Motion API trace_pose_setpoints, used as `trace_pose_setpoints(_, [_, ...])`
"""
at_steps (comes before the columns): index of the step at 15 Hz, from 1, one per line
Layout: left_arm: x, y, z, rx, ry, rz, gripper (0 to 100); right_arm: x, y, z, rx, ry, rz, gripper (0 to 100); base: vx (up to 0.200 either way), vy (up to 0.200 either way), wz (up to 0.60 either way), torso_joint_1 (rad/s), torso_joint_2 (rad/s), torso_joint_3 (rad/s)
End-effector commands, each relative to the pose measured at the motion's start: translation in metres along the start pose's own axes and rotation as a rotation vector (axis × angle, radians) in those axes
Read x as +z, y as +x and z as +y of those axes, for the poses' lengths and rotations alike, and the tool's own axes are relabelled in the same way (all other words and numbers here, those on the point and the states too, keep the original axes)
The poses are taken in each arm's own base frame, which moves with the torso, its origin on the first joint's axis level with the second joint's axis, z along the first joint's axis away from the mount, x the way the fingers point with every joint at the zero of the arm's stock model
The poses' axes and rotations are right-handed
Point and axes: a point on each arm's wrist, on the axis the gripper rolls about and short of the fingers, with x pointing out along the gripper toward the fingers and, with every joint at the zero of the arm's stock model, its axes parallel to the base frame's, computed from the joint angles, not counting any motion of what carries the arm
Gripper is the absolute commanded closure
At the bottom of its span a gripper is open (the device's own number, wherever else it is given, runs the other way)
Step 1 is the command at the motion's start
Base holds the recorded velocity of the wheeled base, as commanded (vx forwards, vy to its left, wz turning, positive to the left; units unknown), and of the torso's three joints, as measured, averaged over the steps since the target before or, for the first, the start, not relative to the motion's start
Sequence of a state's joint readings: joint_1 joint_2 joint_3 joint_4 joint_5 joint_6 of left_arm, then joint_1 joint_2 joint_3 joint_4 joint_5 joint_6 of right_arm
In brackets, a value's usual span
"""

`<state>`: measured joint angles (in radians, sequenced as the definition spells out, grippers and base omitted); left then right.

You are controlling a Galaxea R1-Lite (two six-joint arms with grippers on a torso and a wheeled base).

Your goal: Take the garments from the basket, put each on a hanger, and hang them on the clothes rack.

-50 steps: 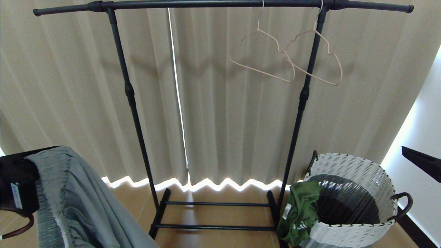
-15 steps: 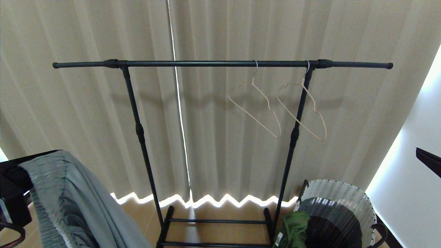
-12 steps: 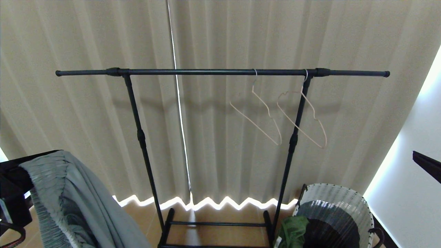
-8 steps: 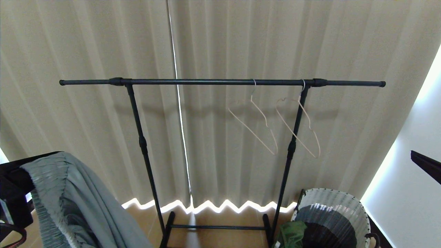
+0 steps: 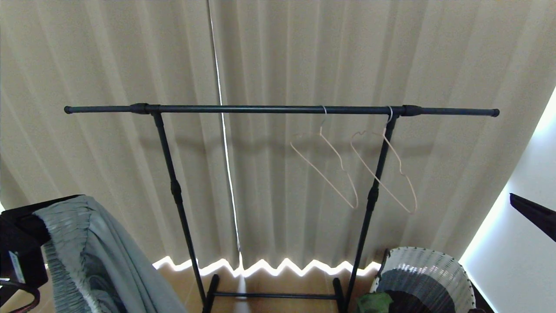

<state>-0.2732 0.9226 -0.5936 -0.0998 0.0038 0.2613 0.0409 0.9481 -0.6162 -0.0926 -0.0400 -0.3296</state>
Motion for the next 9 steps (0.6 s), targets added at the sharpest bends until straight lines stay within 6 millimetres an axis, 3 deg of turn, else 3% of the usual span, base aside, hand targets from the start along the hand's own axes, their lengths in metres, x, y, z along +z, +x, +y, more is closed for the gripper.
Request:
trace_pose_setpoints(1, [0.0, 0.001, 0.0, 0.0, 0.001, 0.004, 100, 0.0, 0.001, 0.0, 0.003, 0.001, 0.002, 0, 0.2, 0.0, 0.0, 0.027, 0.0, 0.002])
trace_pose_setpoints(9, [-0.002, 0.002, -0.001, -0.005, 0.001, 0.011, 100, -0.002, 0.011, 0.001, 0.022, 0.014, 0.038, 0, 0.2, 0.0, 0.0, 0.002, 0.0, 0.001])
